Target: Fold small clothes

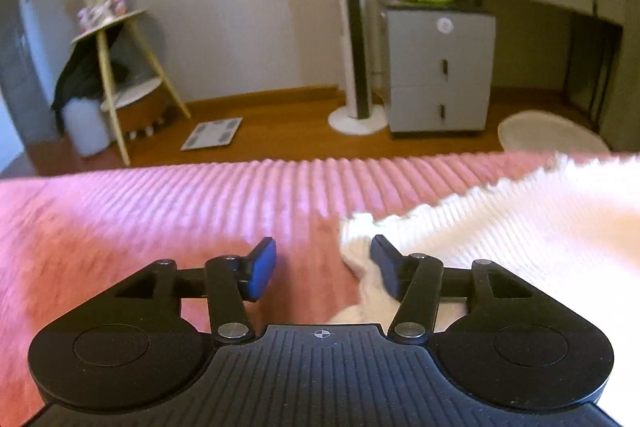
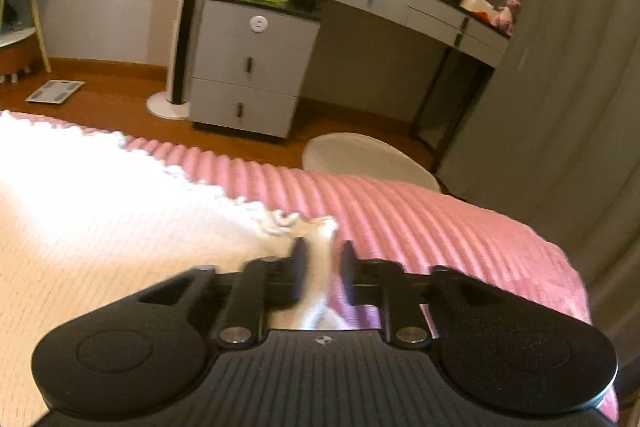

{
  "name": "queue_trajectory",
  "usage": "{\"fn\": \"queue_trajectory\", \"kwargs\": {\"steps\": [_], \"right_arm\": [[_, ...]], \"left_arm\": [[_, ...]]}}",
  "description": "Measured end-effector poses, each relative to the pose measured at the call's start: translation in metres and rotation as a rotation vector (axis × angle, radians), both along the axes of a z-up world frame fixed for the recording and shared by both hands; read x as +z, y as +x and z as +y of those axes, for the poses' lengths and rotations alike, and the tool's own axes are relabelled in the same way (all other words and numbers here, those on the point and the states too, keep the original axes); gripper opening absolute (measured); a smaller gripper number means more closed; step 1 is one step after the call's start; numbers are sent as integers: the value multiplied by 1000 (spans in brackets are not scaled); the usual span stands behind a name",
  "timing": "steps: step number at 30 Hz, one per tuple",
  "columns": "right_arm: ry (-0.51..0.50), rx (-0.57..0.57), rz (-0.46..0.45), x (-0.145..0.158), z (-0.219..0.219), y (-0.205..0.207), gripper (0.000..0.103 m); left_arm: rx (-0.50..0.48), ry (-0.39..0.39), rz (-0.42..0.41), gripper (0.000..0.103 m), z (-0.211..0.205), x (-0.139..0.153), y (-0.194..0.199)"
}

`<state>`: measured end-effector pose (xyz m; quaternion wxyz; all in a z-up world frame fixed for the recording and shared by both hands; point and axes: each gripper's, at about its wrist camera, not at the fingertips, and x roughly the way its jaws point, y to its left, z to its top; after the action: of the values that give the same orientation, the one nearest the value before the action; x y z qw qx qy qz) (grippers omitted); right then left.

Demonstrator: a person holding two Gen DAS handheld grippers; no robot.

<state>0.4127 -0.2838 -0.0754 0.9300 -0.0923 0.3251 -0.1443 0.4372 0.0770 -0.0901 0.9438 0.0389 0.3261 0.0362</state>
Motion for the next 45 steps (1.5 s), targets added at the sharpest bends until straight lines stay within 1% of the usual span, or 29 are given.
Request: {"fn": "queue_trajectory", "kwargs": {"steps": [1,2,4,6,7,8,10,11,12,13,14,15,16,18,21,23,25,26,27,28,29,31,33,34,36,38,41,45], "right_arm": [[15,-22,-34,7,-2,-9,35],[33,-34,-68,14,-3,-20,36],[98,-21,-151,26,-4,-57,36],[157,40,-207,29,0,-94,36],[173,86,-222,27,4,-111,36],[175,115,-231,22,9,-124,36],[176,172,-206,7,21,-144,33],[164,177,-192,0,26,-148,28],[137,172,-172,-5,29,-149,26],[105,160,-163,-9,31,-148,26],[89,145,-158,-9,31,-146,26],[82,119,-141,-10,29,-142,26],[98,96,-115,-12,23,-138,25],[139,80,-99,-16,11,-128,25],[153,74,-93,-18,9,-124,28],[157,66,-97,-22,9,-125,33],[177,60,-105,-24,6,-125,36],[188,59,-111,-24,4,-127,38],[193,50,-116,-23,2,-129,41],[189,34,-121,-21,2,-132,49],[175,25,-121,-18,3,-136,54],[110,20,-124,-10,13,-149,56],[90,5,-137,-3,22,-163,56],[96,-2,-146,1,25,-169,56],[151,2,-178,8,30,-184,57],[223,25,-204,10,36,-196,59],[298,74,-185,5,51,-203,61],[341,160,-139,-7,68,-204,61]], "left_arm": [[10,-20,-8,57,5,7,-7],[12,-46,-17,58,11,15,-18],[-14,-140,-26,63,23,27,-40],[-49,-245,-21,74,36,36,-66],[-53,-294,-14,75,42,36,-77],[-55,-336,11,75,45,36,-86],[-88,-408,71,75,49,29,-101],[-100,-407,98,73,47,24,-105],[-109,-386,111,71,44,21,-111],[-122,-354,119,69,40,17,-115],[-132,-331,131,63,36,14,-118],[-134,-317,136,63,34,11,-120],[-130,-306,130,63,32,9,-123],[-132,-272,127,63,27,7,-126],[-130,-246,134,61,20,6,-126],[-130,-231,137,61,19,6,-126],[-129,-206,137,64,13,4,-124],[-125,-196,135,70,12,3,-123],[-109,-187,136,78,12,2,-123],[-93,-193,139,80,13,2,-122],[-82,-213,143,81,16,2,-122],[-63,-235,149,83,20,3,-124],[-73,-227,151,83,19,6,-127],[-79,-213,150,83,18,6,-129],[-85,-202,148,84,16,8,-132],[-79,-209,149,84,17,9,-133],[-71,-241,153,84,19,10,-133],[-92,-284,158,85,21,14,-140]]}}
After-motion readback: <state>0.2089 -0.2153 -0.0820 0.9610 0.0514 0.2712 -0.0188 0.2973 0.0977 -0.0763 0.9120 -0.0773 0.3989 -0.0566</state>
